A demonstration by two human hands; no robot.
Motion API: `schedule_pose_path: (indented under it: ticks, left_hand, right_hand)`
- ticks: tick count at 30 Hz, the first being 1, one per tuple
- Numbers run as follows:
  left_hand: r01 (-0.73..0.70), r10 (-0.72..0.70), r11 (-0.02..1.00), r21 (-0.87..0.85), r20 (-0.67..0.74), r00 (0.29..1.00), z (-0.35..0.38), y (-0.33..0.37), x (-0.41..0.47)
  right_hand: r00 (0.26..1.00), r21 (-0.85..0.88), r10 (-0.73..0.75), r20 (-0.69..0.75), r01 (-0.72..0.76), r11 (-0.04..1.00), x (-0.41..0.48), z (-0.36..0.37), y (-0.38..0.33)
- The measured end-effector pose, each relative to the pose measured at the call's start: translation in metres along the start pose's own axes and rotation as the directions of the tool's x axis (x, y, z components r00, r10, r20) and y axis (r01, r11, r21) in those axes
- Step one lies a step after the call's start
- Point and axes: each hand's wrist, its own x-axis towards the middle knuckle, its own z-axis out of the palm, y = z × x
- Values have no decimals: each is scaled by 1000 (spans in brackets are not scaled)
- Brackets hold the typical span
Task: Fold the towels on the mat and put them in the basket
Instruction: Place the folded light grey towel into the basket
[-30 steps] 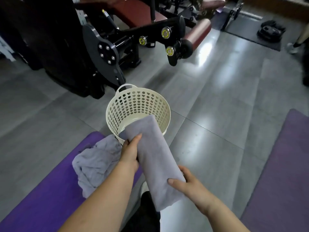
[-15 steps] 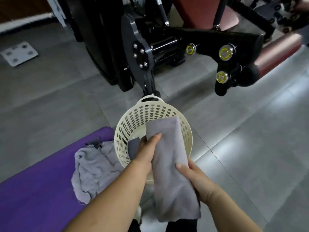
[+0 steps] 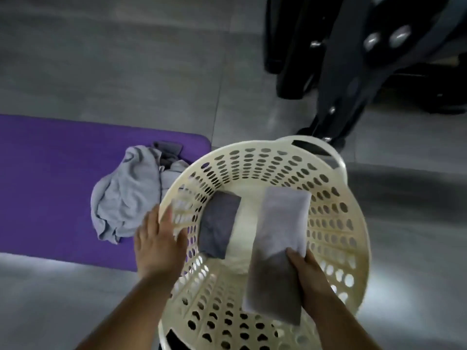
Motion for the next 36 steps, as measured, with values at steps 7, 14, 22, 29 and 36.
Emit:
schedule_pose_path:
  ticks: [7,14,22,29,36]
  left_hand:
    - [15,-20,999,-33,-147,989,58,-54,61]
    - [-200,189,979,-35,-214,958,68,-53,58]
    - [-287,273,957,-34,-221,936,67,-46,48]
    - [-331,301,941,-70,-274,913,77,-53,46]
    - [-252,248,968,12,-243,938,74,-48,40]
  right_hand:
    - [998,-56,38,-50,-41,998,177,37,86]
    - [988,41,132,-79,-129,991,240,55,151]
    - [995,-363,77,-63,-95,927,238,57,160]
    - [984,-499,-29,-176,-64,864,252,50,172]
    - [960,-658,-51,-274,-149,738,224,37,147]
